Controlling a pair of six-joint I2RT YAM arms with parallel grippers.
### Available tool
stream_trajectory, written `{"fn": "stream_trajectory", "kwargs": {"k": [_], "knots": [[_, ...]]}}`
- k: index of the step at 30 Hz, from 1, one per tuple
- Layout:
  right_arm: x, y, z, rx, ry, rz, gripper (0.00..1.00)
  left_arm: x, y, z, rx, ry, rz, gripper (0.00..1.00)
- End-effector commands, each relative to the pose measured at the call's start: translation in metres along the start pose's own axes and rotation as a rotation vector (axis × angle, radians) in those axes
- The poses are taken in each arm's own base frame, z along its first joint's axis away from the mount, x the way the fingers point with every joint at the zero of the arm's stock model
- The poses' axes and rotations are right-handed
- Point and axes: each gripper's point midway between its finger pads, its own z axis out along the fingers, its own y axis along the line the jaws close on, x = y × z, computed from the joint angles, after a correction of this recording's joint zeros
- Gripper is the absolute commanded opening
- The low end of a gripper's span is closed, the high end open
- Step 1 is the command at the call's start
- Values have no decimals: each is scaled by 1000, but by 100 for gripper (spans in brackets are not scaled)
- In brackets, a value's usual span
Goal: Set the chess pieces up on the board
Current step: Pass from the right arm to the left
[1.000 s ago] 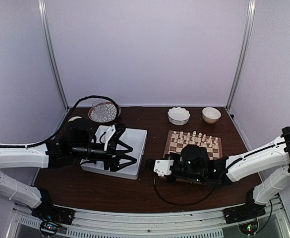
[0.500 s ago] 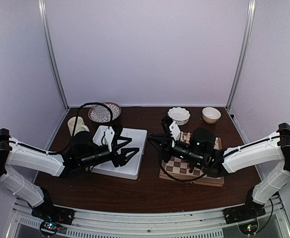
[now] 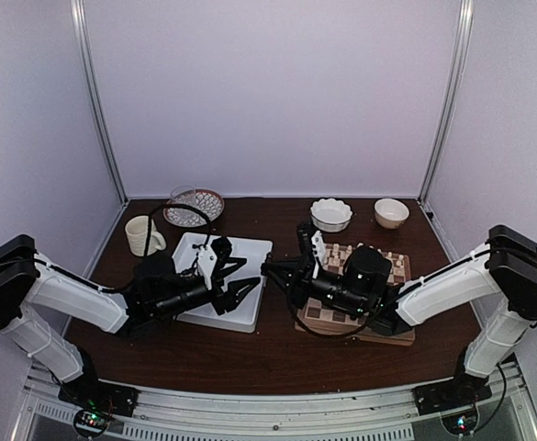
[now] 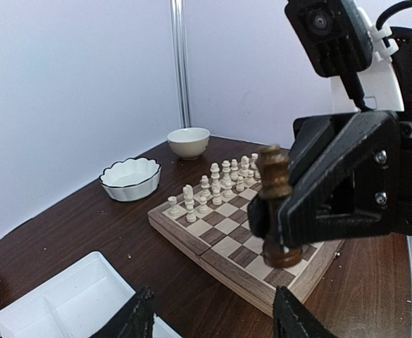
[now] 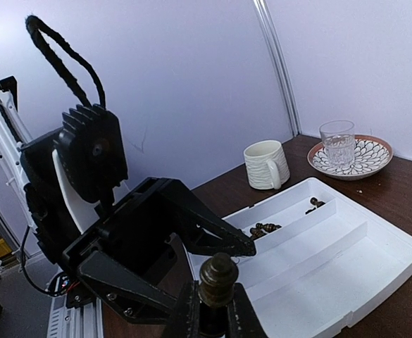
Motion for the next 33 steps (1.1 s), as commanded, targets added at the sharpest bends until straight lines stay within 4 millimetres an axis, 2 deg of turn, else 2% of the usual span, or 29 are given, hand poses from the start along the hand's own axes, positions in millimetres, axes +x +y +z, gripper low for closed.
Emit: {"fn": "stream_trajectory", "kwargs": {"k": [1, 13, 19, 22, 26, 33], "knots": [[-4, 15, 8, -78, -11, 44, 0, -20, -7, 8, 20, -59, 53, 56], [4, 19, 13, -92, 4, 62, 0, -19, -21, 12, 50, -46, 117, 52], [7, 22, 15, -97, 15, 59, 0, -21, -21, 11, 52, -47, 118, 41], [9, 23, 16, -101, 25, 57, 1, -22, -20, 11, 48, -46, 118, 28], [10, 23, 17, -101, 32, 50, 5, -24, -18, 9, 33, -48, 119, 18], [8, 17, 12, -51, 44, -4, 18, -21, -14, 9, 14, -35, 118, 16]]}}
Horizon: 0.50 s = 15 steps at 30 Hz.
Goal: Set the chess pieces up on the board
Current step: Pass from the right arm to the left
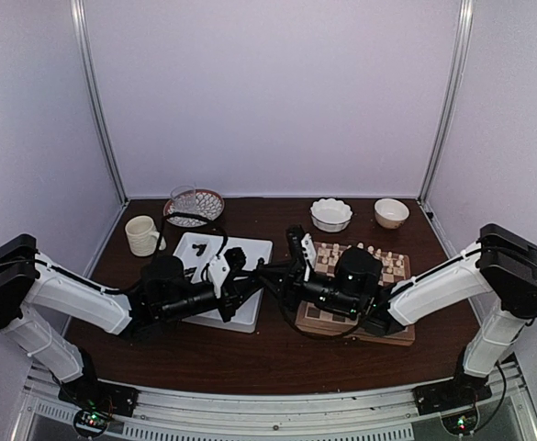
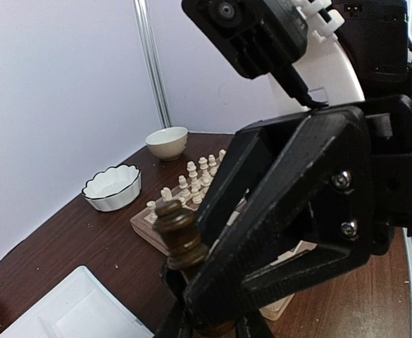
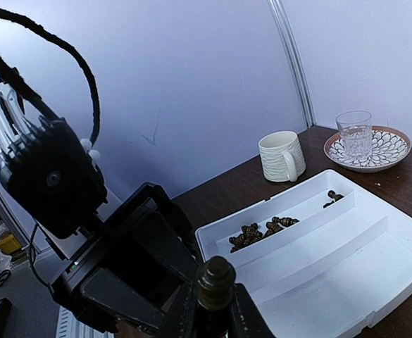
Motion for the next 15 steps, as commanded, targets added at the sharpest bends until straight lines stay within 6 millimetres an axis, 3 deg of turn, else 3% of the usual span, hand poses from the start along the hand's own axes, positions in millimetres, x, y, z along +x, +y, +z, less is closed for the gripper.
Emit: {"fn": "stream_trajectory", "kwargs": {"k": [1, 3, 15], "knots": [[-7, 4, -2, 10, 4, -44, 21, -19, 11, 1, -49, -52, 10, 16], [-9, 3, -3, 20, 5, -49, 27, -18, 11, 2, -47, -50, 10, 16], [-20, 2, -9, 57, 20, -77, 42, -15, 8, 4, -32, -40, 9, 16]]}}
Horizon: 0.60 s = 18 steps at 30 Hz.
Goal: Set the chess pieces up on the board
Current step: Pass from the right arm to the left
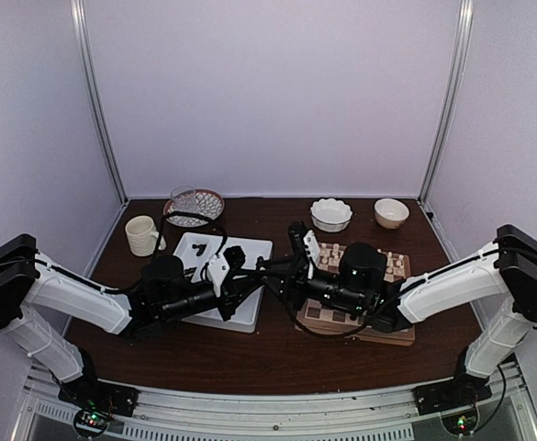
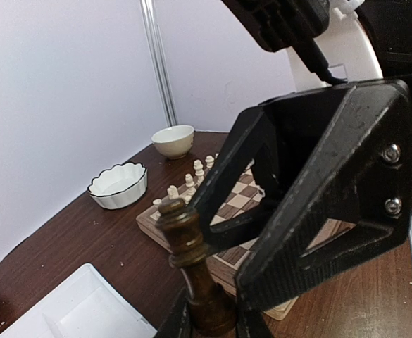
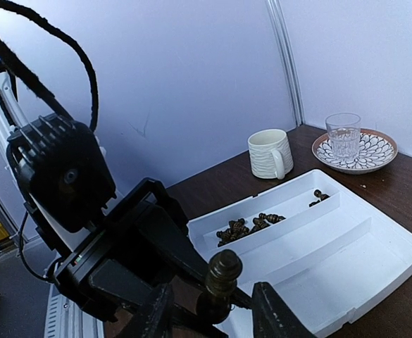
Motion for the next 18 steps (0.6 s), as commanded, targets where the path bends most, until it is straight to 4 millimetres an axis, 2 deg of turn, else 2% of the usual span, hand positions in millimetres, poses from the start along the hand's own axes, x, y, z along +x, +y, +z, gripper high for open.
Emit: {"fn": "stream_trajectory", "kwargs": {"k": [1, 5, 8, 11, 18], "knots": [[-13, 2, -2, 20, -8, -23, 42, -17, 5, 4, -13, -47, 9, 16], [-14, 2, 0, 39, 65, -49, 46, -16, 3, 5, -5, -43, 7, 16], [-12, 10, 1, -1, 166, -85, 58, -15, 3, 5, -4, -40, 7, 16], [-13, 13, -1, -13, 221, -91, 64, -14, 4, 6, -6, -37, 7, 16], [-17, 6, -8, -9, 299, -55, 69, -14, 3, 6, -2, -35, 10, 16]]}}
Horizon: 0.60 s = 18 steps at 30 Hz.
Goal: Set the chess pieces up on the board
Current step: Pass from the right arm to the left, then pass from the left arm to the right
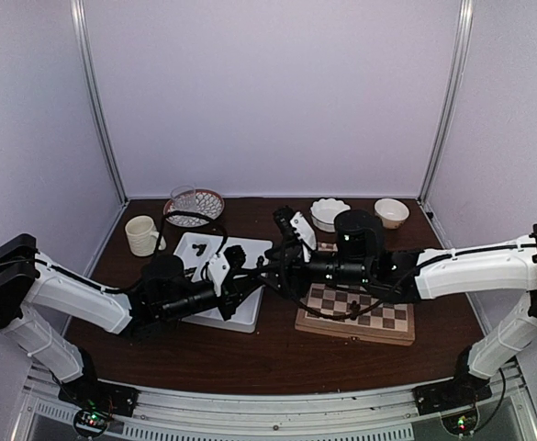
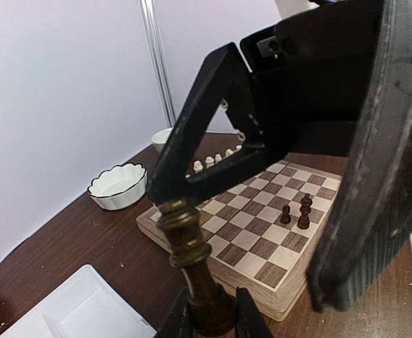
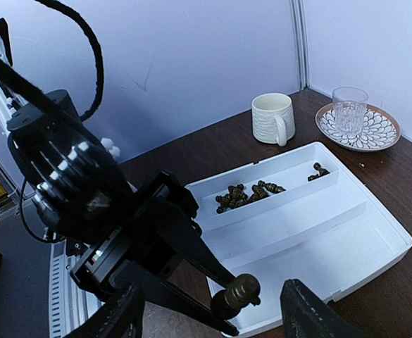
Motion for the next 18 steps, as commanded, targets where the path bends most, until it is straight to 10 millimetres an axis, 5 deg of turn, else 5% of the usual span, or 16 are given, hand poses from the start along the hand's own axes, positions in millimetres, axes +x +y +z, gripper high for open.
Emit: {"fn": "stream_trajectory", "kwargs": {"k": [1, 12, 18], "knots": [[7, -4, -8, -30, 109, 41, 69, -12, 2, 5, 0, -29, 11, 17], [-8, -3, -30, -50, 249, 78, 62, -7, -2, 9, 27, -7, 14, 17], [1, -6, -31, -36, 339, 112, 59, -8, -7, 9, 29, -1, 40, 16]]}}
